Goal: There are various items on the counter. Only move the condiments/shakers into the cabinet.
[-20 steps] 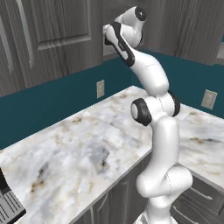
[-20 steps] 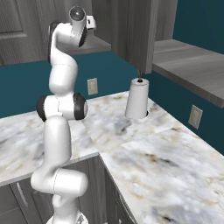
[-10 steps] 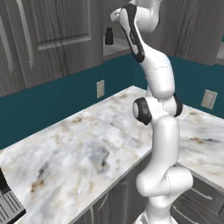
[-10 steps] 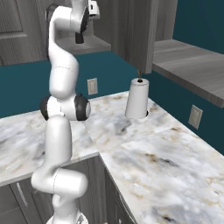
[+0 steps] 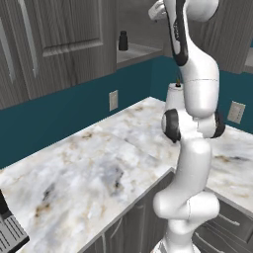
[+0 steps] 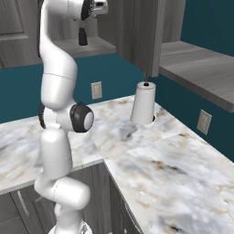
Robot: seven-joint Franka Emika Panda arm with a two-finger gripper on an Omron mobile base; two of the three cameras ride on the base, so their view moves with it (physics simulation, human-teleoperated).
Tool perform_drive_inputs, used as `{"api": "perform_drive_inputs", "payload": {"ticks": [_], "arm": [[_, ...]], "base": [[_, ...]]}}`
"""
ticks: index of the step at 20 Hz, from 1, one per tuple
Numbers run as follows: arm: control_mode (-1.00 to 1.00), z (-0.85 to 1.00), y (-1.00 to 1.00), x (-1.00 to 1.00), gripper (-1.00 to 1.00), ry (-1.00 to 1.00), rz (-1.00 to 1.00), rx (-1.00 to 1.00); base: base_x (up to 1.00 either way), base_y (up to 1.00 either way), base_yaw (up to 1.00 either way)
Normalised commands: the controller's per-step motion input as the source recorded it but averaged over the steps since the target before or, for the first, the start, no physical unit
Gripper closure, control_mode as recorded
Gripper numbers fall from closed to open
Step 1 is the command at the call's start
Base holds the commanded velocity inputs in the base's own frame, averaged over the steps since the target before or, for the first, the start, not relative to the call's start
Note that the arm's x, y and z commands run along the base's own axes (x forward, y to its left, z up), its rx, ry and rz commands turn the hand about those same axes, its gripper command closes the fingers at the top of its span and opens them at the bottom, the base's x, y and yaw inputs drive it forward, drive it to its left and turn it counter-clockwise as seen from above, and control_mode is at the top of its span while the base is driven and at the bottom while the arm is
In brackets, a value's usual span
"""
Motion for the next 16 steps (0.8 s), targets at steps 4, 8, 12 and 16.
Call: {"api": "perform_drive_inputs", "payload": {"ticks": [4, 8, 12, 16], "arm": [[-1.00, -1.00, 0.00, -1.00, -1.00, 0.00, 0.00, -0.28], [-1.00, -1.00, 0.04, -1.00, -1.00, 0.00, 0.00, -0.34], [-1.00, -0.43, -0.08, -0.47, -1.00, 0.08, -0.14, -0.06], [-1.00, -0.04, -0.11, 0.00, -1.00, 0.00, 0.00, 0.05]], "base": [[0.00, 0.00, 0.00], [0.00, 0.00, 0.00], [0.00, 0.00, 0.00], [0.00, 0.00, 0.00]]}}
